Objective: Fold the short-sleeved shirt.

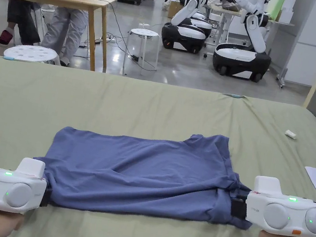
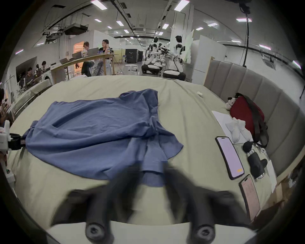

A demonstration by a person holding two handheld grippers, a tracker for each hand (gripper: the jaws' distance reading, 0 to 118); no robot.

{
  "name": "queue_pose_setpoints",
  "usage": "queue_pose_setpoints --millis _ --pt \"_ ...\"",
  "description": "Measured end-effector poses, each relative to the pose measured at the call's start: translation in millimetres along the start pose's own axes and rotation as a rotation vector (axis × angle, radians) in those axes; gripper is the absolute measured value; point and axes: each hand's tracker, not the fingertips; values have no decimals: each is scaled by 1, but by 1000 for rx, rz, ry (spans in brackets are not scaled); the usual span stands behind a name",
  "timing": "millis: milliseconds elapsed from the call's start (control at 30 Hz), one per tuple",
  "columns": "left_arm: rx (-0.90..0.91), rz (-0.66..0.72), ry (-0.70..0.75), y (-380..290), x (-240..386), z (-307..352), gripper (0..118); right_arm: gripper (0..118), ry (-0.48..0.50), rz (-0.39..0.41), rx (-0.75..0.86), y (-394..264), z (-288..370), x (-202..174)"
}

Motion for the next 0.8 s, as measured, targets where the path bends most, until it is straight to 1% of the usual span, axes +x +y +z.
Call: queue_pose_setpoints --millis 33,67,100,133,233,400,467,533,567,600,667,700,800 --pt "3 4 3 -1 4 6 6 102 18 -14 -26 -1 -7 3" --pt "4 6 3 -2 5 6 6 99 24 -24 -41 -1 -12 5" --pt "3 6 4 -2 7 6 6 90 26 -27 -43 -2 -18 6" --pt "3 5 6 -3 8 6 6 86 25 -33 -53 -3 -23 6" --pt "6 9 14 -4 13 14 6 86 13 -32 -112 -6 -42 4" --pt "-1 9 14 -1 8 2 6 86 37 -55 -177 -10 -70 -3" --pt "-7 7 16 0 6 -5 6 82 30 -52 -192 -13 -78 -7" --pt "-7 9 20 -1 7 -6 6 80 -1 -33 -184 -12 -72 -14" --pt "-6 15 21 -1 5 -10 6 72 8 -8 -173 -12 -68 -16" --pt "-7 18 23 -1 4 -11 6 55 33 34 -159 -12 -65 -20" --pt "-8 10 29 -1 5 -12 6 28 -8 96 -156 -13 -58 -30" --pt "-7 5 33 -1 8 -6 6 19 -6 107 -155 -12 -58 -31" --pt "8 -19 41 -1 7 2 6 15 -18 81 -153 -9 -55 -29"
